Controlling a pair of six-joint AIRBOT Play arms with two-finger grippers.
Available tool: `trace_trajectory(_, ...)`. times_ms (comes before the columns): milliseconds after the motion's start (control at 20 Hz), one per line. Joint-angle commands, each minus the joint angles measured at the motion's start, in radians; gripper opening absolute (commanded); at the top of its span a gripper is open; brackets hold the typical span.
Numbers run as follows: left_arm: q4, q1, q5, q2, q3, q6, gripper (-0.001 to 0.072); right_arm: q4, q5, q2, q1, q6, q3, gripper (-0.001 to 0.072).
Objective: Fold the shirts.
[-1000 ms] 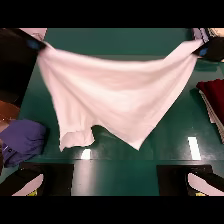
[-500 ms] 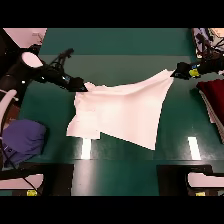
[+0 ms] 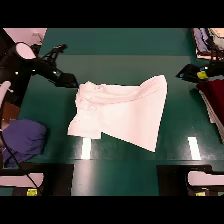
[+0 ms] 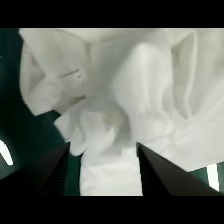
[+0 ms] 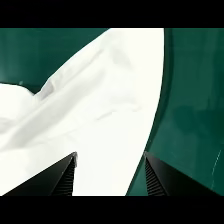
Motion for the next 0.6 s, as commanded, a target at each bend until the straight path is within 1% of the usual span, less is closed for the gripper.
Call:
trace_trajectory(0, 0.038, 0.068, -0.063, 0.053, -0.085, -0.01, 0.0501, 0.001, 0.135, 0.05, -0.061, -0.036, -0.002, 0.0492)
trace_trajectory(100, 0.034, 0.076, -0.031, 0.093, -0.234, -0.009, 0.0501, -0.001, 0.195, 0.079, -0.074, -0.051, -0.002, 0.0493)
trace_trajectory(250, 0.004, 0.075, 0.072, 0.148, -0.451, -0.008, 0.0501, -0.002, 0.234, 0.103, -0.074, -0.052, -0.002, 0.0492)
trace_trajectory(300, -0.012, 0.075, 0.089, 0.157, -0.501, 0.0, 0.0501, -0.001, 0.243, 0.106, -0.073, -0.052, -0.002, 0.0493)
trace_trajectory(450, -0.098, 0.075, 0.126, 0.159, -0.614, 0.061, 0.05, -0.002, 0.277, 0.106, -0.072, -0.052, -0.002, 0.0493)
trace_trajectory(550, -0.101, 0.075, 0.15, 0.159, -0.663, 0.062, 0.0501, -0.001, 0.287, 0.114, -0.072, -0.051, -0.021, 0.0493)
